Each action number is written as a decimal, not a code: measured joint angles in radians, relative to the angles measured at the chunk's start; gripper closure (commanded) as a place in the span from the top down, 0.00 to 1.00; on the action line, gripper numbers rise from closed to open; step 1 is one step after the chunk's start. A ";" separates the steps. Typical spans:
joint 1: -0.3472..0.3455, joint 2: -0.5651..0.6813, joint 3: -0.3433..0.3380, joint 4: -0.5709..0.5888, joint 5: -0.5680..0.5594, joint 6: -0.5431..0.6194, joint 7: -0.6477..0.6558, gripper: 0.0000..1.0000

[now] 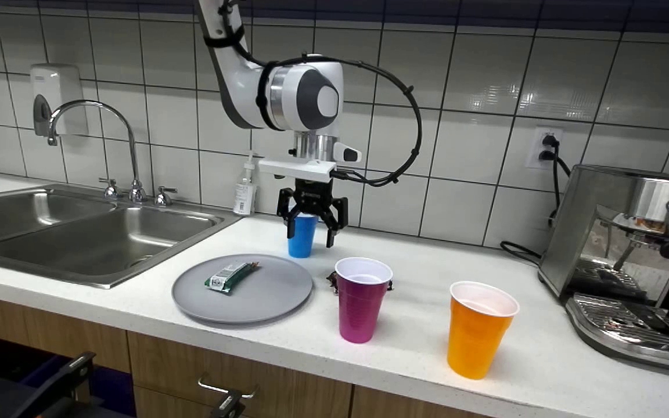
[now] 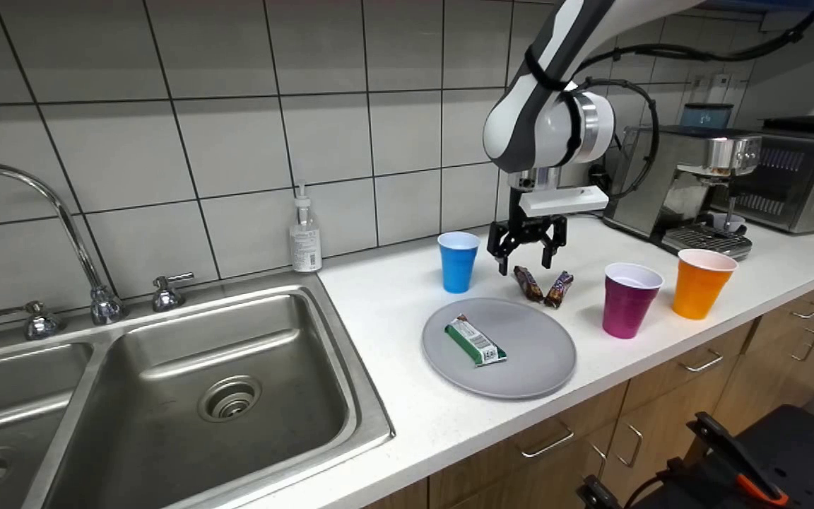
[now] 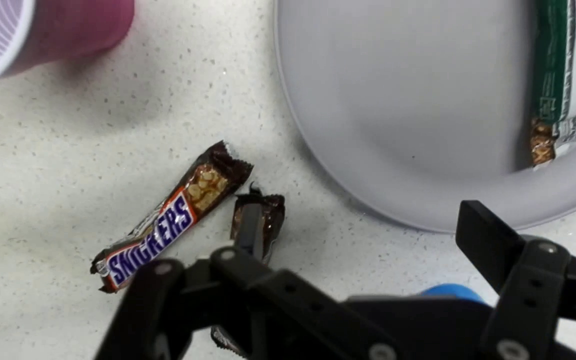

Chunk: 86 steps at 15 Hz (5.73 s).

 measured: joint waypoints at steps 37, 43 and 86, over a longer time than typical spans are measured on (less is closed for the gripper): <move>0.173 0.028 0.098 -0.144 -0.051 0.103 0.029 1.00; 0.174 0.064 0.087 -0.116 -0.057 0.105 0.036 1.00; 0.286 0.110 0.113 0.126 -0.049 -0.026 0.175 0.15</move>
